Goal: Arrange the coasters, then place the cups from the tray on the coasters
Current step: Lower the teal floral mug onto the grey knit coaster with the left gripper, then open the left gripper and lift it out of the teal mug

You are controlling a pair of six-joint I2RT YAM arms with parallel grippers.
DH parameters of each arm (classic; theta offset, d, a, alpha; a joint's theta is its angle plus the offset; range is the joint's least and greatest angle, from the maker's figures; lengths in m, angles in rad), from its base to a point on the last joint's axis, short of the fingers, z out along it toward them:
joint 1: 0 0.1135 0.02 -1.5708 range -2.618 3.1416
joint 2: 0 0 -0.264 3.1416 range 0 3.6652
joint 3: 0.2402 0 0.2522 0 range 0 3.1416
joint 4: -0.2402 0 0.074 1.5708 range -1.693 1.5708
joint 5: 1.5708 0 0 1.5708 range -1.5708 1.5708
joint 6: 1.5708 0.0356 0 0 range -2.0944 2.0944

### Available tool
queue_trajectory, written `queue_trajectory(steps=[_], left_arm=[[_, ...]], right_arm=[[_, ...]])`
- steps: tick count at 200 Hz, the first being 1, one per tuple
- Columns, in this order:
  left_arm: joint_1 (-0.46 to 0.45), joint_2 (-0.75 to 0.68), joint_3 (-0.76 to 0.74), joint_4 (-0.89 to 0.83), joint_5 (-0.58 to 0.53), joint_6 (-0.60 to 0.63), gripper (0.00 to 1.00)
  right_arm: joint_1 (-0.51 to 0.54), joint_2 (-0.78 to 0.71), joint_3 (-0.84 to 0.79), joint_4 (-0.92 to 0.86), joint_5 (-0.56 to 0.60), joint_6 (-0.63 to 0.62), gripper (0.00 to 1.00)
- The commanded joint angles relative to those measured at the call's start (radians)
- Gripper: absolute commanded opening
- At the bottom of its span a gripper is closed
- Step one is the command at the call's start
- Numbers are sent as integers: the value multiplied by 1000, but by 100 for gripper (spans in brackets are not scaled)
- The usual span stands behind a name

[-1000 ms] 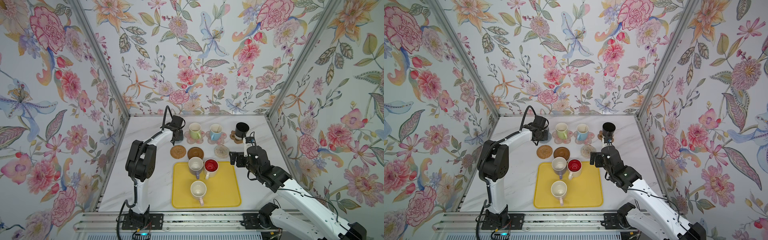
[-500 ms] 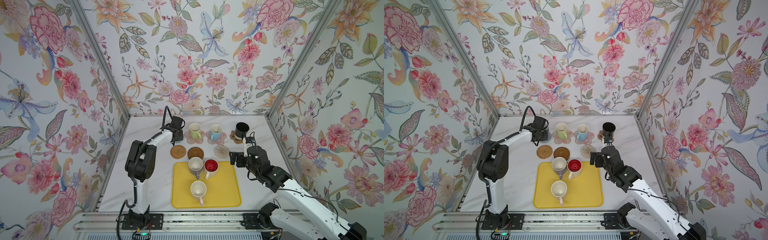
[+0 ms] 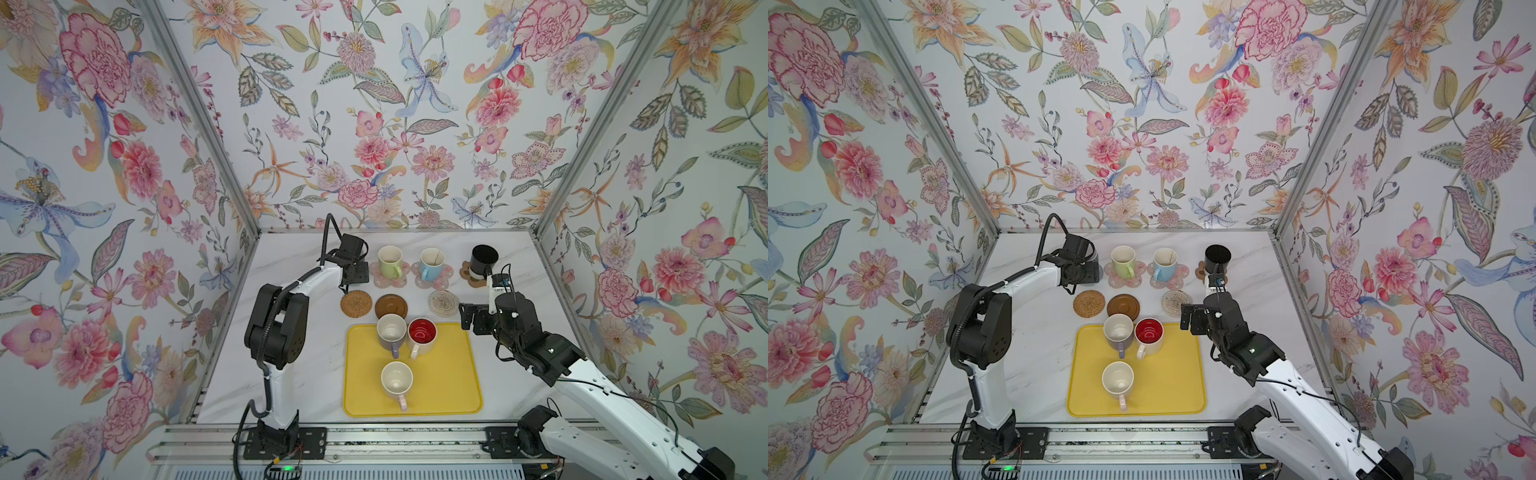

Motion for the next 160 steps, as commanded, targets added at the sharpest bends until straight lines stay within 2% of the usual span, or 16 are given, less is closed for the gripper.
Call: queue_trajectory(steps=[1,32,47,58,87,118,137,160], left_arm=[[8,-104,-22,24,-1,-2,99],[8,-259,-87,71,-23,-4,99],[9,-367,-179,130,-42,-12,99],[9,-470,-263,186,-58,-24,99],[8,-736,-597,368,-95,-68,99],[9,-969,-861,430,-127,-139,99],[9,-1068,-944,431,-128,-150,99],[9,-1135,-973,392,-160,-145,99]], right_arm=[[-6,-9,-6,-14,0,13,99],[-6,8,-2,-14,-20,19,99],[-6,15,2,-18,-27,32,99],[-6,19,4,-25,-30,44,99],[-5,24,1,-29,-45,78,99],[8,41,1,-37,-73,116,99],[30,49,6,-58,-79,142,99],[91,51,9,-78,-64,185,99]])
